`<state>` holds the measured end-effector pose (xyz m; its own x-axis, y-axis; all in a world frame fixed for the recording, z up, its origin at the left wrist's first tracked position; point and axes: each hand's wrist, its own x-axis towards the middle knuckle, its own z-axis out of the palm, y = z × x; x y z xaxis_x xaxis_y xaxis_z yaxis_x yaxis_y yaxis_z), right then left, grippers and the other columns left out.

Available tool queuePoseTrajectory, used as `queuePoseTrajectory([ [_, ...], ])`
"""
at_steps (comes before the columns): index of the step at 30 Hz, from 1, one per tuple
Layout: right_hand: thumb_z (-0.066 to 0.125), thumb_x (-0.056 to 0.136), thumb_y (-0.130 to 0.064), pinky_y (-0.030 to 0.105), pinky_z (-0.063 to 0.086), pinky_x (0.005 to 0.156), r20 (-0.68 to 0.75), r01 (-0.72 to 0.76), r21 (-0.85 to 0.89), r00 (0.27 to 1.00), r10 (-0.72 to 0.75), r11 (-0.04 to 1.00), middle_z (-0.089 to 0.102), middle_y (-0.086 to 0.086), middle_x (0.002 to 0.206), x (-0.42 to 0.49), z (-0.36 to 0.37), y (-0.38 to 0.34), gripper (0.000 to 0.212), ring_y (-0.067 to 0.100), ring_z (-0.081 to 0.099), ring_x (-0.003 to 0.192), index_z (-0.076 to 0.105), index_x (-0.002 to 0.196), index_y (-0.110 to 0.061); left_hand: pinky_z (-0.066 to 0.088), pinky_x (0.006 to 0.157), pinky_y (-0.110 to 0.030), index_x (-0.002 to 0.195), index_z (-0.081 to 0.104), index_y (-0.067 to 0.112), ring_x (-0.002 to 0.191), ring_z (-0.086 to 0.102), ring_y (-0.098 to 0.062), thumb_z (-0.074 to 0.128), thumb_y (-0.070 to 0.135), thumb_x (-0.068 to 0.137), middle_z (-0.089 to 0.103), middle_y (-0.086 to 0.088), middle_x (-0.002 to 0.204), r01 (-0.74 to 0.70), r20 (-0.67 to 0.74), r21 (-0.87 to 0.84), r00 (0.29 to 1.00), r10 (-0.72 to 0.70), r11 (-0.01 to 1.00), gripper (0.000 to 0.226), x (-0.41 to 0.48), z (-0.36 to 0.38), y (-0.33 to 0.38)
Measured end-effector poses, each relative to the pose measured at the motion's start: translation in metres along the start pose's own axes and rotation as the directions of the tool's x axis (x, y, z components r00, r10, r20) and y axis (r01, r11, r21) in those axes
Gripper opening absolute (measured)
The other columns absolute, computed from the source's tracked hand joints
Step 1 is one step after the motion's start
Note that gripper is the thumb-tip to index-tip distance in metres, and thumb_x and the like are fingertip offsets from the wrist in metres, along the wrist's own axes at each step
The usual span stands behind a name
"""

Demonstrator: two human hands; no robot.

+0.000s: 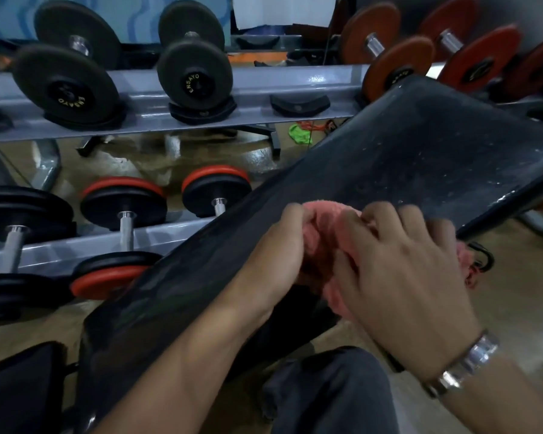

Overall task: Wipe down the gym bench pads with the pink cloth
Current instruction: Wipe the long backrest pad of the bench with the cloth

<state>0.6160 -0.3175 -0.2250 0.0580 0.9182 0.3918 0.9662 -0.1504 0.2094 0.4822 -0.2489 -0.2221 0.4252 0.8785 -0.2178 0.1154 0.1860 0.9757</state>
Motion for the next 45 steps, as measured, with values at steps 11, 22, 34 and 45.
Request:
queuePoseTrajectory([
  [11, 0.056, 0.094, -0.047, 0.055, 0.029, 0.120, -0.250, 0.097, 0.229, 0.968, -0.038, 0.969, 0.067, 0.009, 0.127, 0.002, 0.044, 0.019, 0.040, 0.039, 0.055, 0.123, 0.077, 0.116, -0.022, 0.034, 0.041, -0.023, 0.084, 0.075, 0.015, 0.047, 0.053, -0.017, 0.048, 0.011, 0.101, 0.073, -0.006, 0.064, -0.184, -0.234, 0.110, 0.950, 0.206, 0.977, 0.032, 0.066, -0.042, 0.000],
  [22, 0.066, 0.093, -0.046, 0.045, 0.036, 0.079, -0.400, 0.088, 0.065, 0.915, -0.054, 0.994, 0.063, -0.003, 0.084, 0.016, 0.051, 0.036, 0.022, 0.030, 0.056, 0.081, 0.076, 0.095, -0.027, 0.055, 0.084, -0.046, 0.079, 0.065, 0.038, 0.081, 0.066, -0.021, 0.056, 0.017, 0.093, 0.069, 0.004, 0.078, -0.524, -0.398, 0.338, 0.673, 0.623, 0.782, 0.027, 0.136, -0.016, -0.014],
  [34, 0.069, 0.091, -0.047, 0.041, 0.031, 0.077, -0.338, 0.162, 0.133, 0.935, -0.109, 0.978, 0.057, -0.009, 0.076, 0.025, 0.044, 0.045, 0.021, 0.025, 0.053, 0.077, 0.072, 0.079, -0.030, 0.044, 0.082, -0.025, 0.095, 0.062, 0.024, 0.094, 0.059, -0.022, 0.052, 0.012, 0.096, 0.062, 0.017, 0.092, -0.554, -0.450, 0.380, 0.588, 0.672, 0.740, 0.015, 0.150, -0.003, -0.030],
  [45, 0.068, 0.091, -0.045, 0.042, 0.032, 0.072, -0.324, 0.193, 0.153, 0.936, -0.135, 0.969, 0.055, -0.006, 0.075, 0.041, 0.045, 0.043, 0.023, 0.026, 0.053, 0.074, 0.068, 0.075, -0.028, 0.039, 0.083, -0.015, 0.095, 0.064, 0.020, 0.098, 0.058, -0.015, 0.050, 0.013, 0.097, 0.065, 0.012, 0.093, -0.510, -0.424, 0.416, 0.623, 0.657, 0.753, 0.016, 0.151, -0.007, -0.032],
])
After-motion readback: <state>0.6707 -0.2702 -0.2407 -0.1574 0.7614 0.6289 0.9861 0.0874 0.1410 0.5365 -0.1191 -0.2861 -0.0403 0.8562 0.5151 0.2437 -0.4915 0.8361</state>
